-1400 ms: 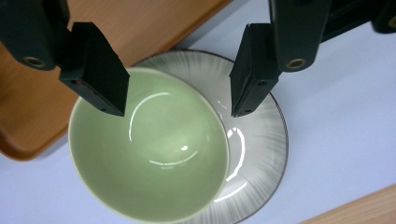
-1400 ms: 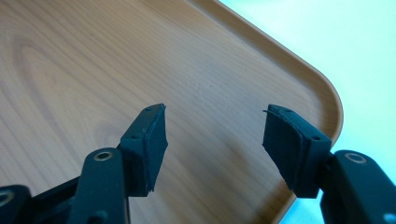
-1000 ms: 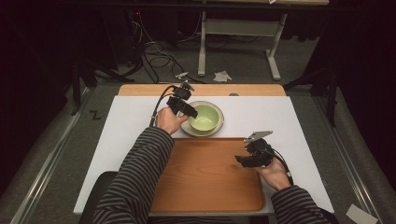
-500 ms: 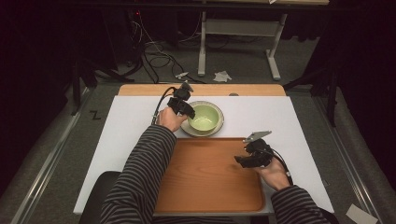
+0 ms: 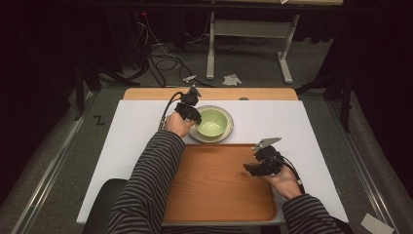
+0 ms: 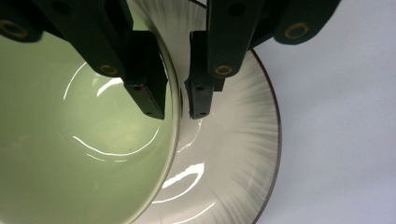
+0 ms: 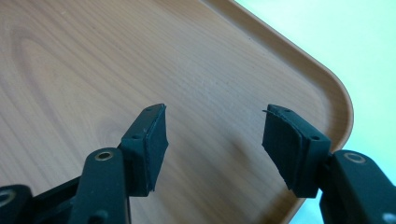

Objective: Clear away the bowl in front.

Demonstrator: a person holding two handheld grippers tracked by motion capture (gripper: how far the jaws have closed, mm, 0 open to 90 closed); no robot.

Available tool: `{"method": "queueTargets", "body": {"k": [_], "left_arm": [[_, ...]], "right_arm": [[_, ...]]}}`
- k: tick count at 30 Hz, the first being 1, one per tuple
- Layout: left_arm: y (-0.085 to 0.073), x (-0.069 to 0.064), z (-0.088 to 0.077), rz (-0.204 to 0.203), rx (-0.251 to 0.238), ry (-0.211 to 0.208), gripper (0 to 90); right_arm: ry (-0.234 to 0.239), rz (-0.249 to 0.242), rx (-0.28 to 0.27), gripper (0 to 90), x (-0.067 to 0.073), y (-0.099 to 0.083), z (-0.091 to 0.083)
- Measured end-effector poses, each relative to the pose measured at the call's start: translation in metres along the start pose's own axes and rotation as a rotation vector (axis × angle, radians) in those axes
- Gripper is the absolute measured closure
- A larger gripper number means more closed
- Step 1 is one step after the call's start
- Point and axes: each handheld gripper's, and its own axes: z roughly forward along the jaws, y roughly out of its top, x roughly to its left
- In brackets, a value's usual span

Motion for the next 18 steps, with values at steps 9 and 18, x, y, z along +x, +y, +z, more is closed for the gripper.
{"method": "queueTargets", "body": {"k": [9,18], "left_arm": [[0.0,0.007,-0.001,-0.021,0.013,0.002,81.3],[0.002,0.012,-0.002,-0.066,0.012,-0.038,85.1]], "right_arm": [[0.004,0.0,0.0,41.5,0.0,0.0,0.0],[-0.002,-0.013,0.004,40.9,0.004,0.001,0.002]]}}
